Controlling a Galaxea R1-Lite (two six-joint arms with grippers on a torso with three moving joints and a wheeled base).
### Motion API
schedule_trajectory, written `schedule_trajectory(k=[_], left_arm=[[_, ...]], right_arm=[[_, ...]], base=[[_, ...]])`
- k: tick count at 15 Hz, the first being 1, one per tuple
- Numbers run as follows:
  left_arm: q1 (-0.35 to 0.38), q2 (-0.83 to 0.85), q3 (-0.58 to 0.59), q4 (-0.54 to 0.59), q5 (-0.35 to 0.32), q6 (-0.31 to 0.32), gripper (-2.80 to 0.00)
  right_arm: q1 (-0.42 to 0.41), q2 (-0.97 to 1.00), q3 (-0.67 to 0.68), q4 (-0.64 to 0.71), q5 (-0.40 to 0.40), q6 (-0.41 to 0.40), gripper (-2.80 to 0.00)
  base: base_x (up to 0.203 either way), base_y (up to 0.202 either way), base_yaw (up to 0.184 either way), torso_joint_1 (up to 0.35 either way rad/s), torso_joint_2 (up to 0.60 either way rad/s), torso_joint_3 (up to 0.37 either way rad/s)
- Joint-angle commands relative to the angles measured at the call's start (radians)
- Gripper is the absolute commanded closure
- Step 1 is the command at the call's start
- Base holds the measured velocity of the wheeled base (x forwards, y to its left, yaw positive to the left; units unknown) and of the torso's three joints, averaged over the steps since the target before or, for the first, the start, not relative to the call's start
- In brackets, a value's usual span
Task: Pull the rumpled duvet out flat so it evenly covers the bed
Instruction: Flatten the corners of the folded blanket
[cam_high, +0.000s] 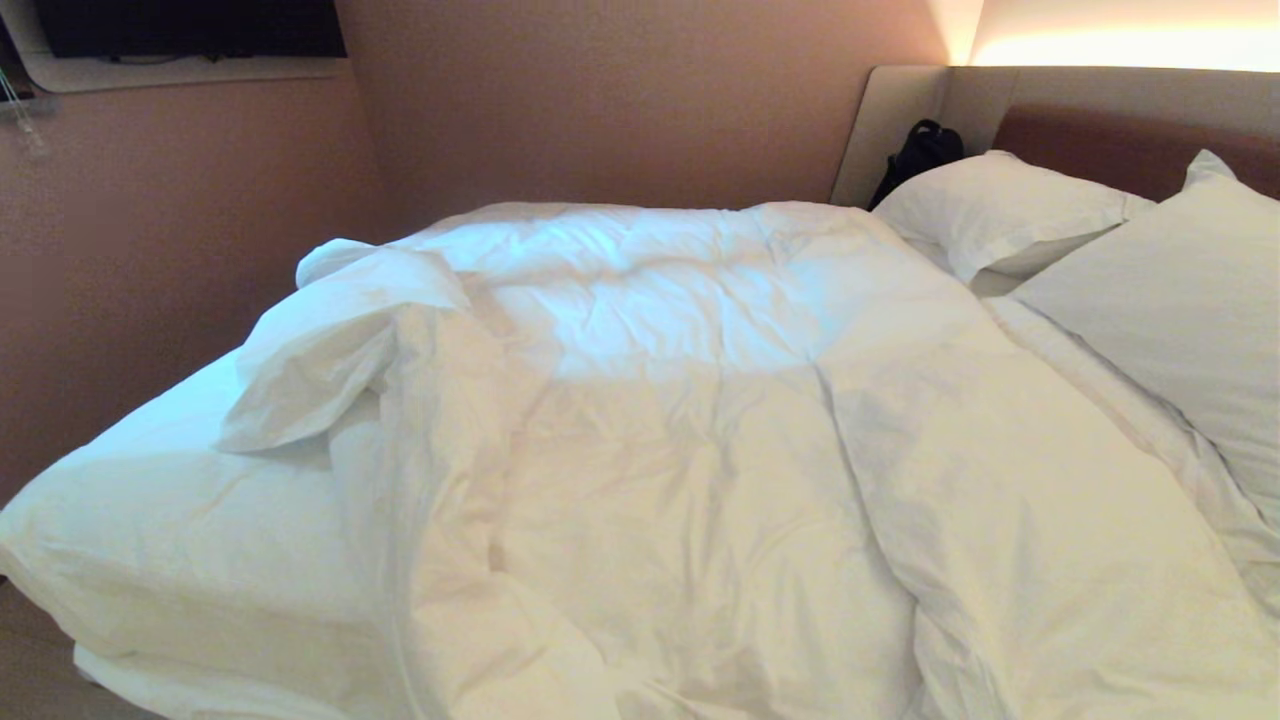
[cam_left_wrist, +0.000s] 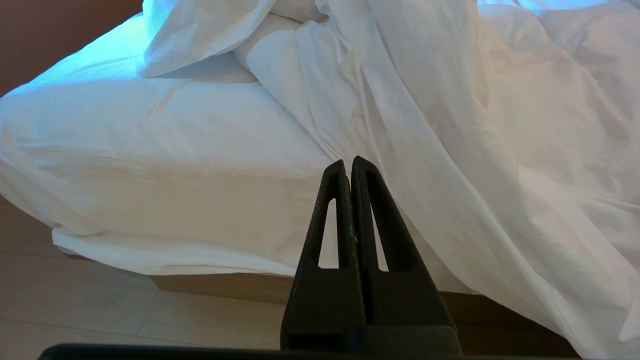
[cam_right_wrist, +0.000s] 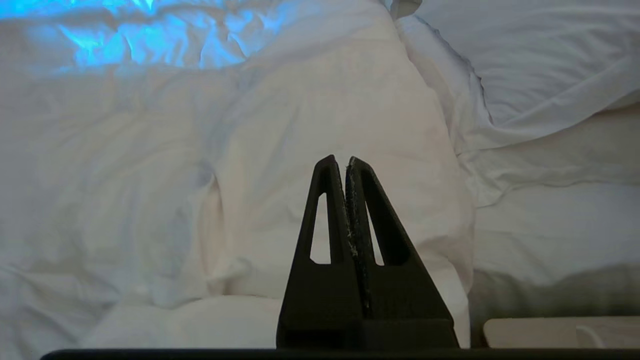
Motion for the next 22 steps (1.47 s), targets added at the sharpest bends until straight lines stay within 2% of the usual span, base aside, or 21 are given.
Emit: schedule_trajectory(k=[1,3,6,12,15,18,22], left_arm=[[0.0,0.0,0.0,0.0,0.0,0.0,0.0],[0.0,0.0,0.0,0.0,-0.001,0.0,0.0],[0.0,0.0,0.0,0.0,-0.001,0.0,0.0],[0.0,0.0,0.0,0.0,0.001,0.0,0.0],[0.0,0.0,0.0,0.0,0.0,0.0,0.0],[0.0,0.0,0.0,0.0,0.0,0.0,0.0],[0.0,0.0,0.0,0.0,-0.001,0.0,0.0]], right_arm=[[0.0,-0.005,0.078,-0.112,0.023,-0.088,0.0],[0.0,-0.005,0.096,-0.165,0.072,-0.092,0.0],[0.0,-0.005,0.104,-0.169,0.076,-0.081,0.0],[0.0,-0.005,0.239,-0.24,0.077,-0.06,0.0],[0.0,-0.005,0.252,-0.25,0.082,-0.06,0.0],[0.0,-0.005,0.275,-0.251,0.133,-0.061,0.0],[0.0,-0.005,0.289,-0.249,0.141,-0.028,0.0]], base=[[0.0,0.0,0.0,0.0,0.0,0.0],[0.0,0.0,0.0,0.0,0.0,0.0],[0.0,0.0,0.0,0.0,0.0,0.0],[0.0,0.0,0.0,0.0,0.0,0.0],[0.0,0.0,0.0,0.0,0.0,0.0],[0.0,0.0,0.0,0.0,0.0,0.0],[0.0,0.0,0.0,0.0,0.0,0.0]])
